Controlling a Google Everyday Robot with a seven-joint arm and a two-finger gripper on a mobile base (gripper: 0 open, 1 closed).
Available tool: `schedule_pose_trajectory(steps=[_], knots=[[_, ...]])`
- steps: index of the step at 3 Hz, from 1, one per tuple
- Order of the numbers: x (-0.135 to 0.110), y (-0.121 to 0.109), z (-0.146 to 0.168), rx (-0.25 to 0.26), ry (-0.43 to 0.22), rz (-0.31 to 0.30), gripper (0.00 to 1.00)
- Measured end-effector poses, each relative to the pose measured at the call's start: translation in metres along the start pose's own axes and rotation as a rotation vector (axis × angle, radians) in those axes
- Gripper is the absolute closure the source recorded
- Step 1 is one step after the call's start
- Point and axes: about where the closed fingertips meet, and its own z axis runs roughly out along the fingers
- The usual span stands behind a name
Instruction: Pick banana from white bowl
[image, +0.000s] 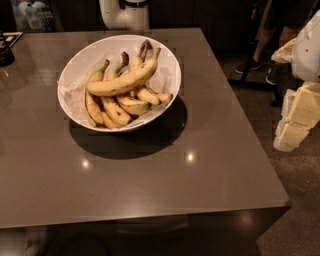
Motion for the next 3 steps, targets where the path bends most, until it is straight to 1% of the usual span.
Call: schedule_pose_trajectory(steps=[1,2,3], knots=[[0.0,0.0,0.0,0.0,0.0,0.0,0.0],[-0.007,-0.002,0.0,0.019,0.025,-0.017,0.0],[-0.026,-0.006,0.015,-0.008,0.08,-0.069,0.0]])
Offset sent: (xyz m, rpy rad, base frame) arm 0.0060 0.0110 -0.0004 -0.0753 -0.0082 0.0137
